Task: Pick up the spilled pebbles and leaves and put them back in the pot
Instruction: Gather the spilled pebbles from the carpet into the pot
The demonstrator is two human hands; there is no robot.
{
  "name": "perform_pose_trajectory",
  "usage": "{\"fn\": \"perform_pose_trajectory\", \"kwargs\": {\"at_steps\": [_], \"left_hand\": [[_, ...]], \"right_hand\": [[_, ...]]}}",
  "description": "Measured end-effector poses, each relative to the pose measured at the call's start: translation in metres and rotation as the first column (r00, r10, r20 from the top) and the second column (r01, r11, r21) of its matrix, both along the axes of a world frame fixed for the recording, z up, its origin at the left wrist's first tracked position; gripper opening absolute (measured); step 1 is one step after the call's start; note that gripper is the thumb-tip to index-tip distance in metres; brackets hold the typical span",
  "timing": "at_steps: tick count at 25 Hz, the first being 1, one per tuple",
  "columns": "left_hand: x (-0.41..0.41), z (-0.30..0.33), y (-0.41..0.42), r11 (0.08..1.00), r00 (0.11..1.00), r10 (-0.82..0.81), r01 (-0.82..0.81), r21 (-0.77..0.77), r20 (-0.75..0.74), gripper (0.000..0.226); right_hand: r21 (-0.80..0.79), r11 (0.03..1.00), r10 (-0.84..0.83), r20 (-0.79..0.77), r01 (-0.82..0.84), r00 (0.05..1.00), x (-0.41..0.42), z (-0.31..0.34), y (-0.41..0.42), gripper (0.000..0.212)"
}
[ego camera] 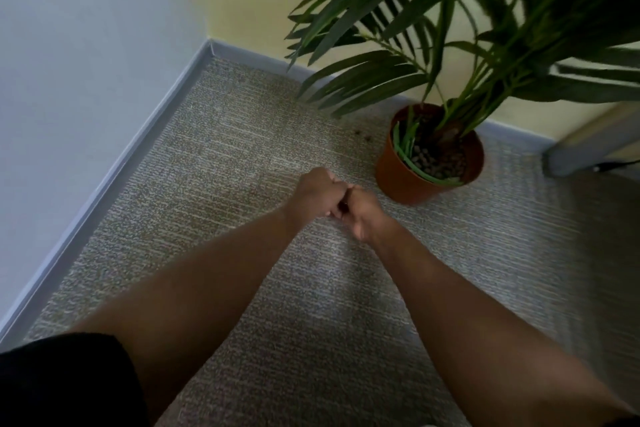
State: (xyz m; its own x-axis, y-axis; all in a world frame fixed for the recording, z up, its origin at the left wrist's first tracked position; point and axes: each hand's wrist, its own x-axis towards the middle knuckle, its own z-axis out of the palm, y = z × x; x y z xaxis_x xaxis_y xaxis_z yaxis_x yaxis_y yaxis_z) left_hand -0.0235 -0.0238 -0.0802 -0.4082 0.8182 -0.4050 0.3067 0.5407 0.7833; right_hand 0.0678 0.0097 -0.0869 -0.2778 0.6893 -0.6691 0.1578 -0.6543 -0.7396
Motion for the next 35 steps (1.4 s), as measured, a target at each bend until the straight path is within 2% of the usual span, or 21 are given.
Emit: {"fn": "perform_pose_trajectory", "kwargs": {"at_steps": [3,6,7,10,13,15,16,17,18,19,20,21,22,23,25,28,29,32,33,35], "left_hand": [[0.024,0.027,0.012,0.999,0.999,-0.036,0.036,0.028,0.01,0.019],[0.051,0.06,0.033,0.99,0.998,-0.052,0.058,0.129,-0.047,0.014],[0.061,0.07,0.04,0.985,0.998,-0.056,0.06,0.164,-0.025,0.013],[0.084,0.098,0.064,0.97,0.99,-0.083,0.053,0.239,0.116,0.02],[0.091,0.104,0.076,0.965,0.985,-0.092,0.052,0.256,0.146,0.024],[0.087,0.095,0.071,0.964,0.988,-0.043,0.002,0.266,0.145,0.02],[0.083,0.089,0.066,0.961,0.99,-0.012,-0.028,0.277,0.141,0.015],[0.078,0.081,0.06,0.959,0.99,0.016,-0.054,0.277,0.138,0.012],[0.071,0.075,0.055,0.961,0.991,0.038,-0.071,0.267,0.125,0.012],[0.063,0.068,0.049,0.965,0.995,0.053,-0.074,0.25,0.089,0.013],[0.053,0.06,0.045,0.97,0.998,0.062,-0.067,0.235,0.028,0.013],[0.042,0.053,0.042,0.976,0.997,0.056,-0.046,0.215,-0.045,0.012],[0.03,0.046,0.038,0.983,0.993,0.031,-0.009,0.185,-0.115,0.012],[0.017,0.038,0.035,0.988,0.985,-0.012,0.038,0.148,-0.175,0.012],[-0.008,0.02,0.025,0.986,0.955,-0.119,0.145,0.078,-0.271,0.016],[-0.037,-0.009,0.01,0.978,0.913,-0.173,0.204,0.046,-0.371,0.017],[-0.044,-0.018,0.01,0.977,0.898,-0.185,0.212,0.025,-0.399,0.016],[-0.056,-0.033,0.029,0.948,0.811,-0.304,0.307,-0.079,-0.501,0.021],[-0.059,-0.037,0.042,0.938,0.79,-0.321,0.339,-0.064,-0.523,0.024],[-0.067,-0.038,0.064,0.919,0.754,-0.306,0.394,0.028,-0.581,0.025]], "right_hand": [[-0.006,1.0,-0.012,-0.015,0.012,1.0,0.028,0.035,0.015,0.032],[0.022,0.996,-0.087,-0.052,0.089,0.995,0.05,0.077,0.036,0.03],[0.025,0.994,-0.108,-0.044,0.109,0.993,0.056,0.09,0.045,0.028],[0.086,0.975,-0.207,0.038,0.203,0.978,0.079,0.124,0.073,0.023],[0.191,0.942,-0.298,0.105,0.275,0.949,0.1,0.138,0.088,0.022],[0.304,0.919,-0.326,0.222,0.252,0.919,0.107,0.136,0.085,0.016],[0.393,0.9,-0.322,0.306,0.189,0.896,0.108,0.132,0.08,0.015],[0.511,0.855,-0.338,0.412,0.093,0.846,0.109,0.126,0.073,0.02],[0.641,0.768,-0.399,0.475,0.003,0.784,0.107,0.119,0.065,0.021],[0.749,0.659,-0.448,0.458,-0.062,0.768,0.101,0.112,0.054,0.019],[0.806,0.58,-0.417,0.42,-0.12,0.806,0.093,0.104,0.045,0.016],[0.819,0.537,-0.312,0.417,-0.203,0.854,0.081,0.095,0.037,0.017],[0.797,0.517,-0.163,0.449,-0.312,0.878,0.068,0.085,0.03,0.018],[0.742,0.514,-0.007,0.504,-0.43,0.864,0.052,0.073,0.027,0.018],[0.624,0.505,0.188,0.595,-0.596,0.782,0.023,0.051,0.025,0.013],[0.431,0.599,0.233,0.713,-0.675,0.661,-0.006,0.026,0.038,0.019],[0.363,0.602,0.242,0.765,-0.711,0.596,-0.013,0.02,0.046,0.021],[0.242,0.491,0.246,0.883,-0.837,0.4,-0.027,0.01,0.073,0.033],[0.253,0.491,0.238,0.882,-0.834,0.408,-0.029,0.006,0.085,0.042],[0.296,0.559,0.25,0.831,-0.775,0.498,-0.031,-0.002,0.106,0.062]]}}
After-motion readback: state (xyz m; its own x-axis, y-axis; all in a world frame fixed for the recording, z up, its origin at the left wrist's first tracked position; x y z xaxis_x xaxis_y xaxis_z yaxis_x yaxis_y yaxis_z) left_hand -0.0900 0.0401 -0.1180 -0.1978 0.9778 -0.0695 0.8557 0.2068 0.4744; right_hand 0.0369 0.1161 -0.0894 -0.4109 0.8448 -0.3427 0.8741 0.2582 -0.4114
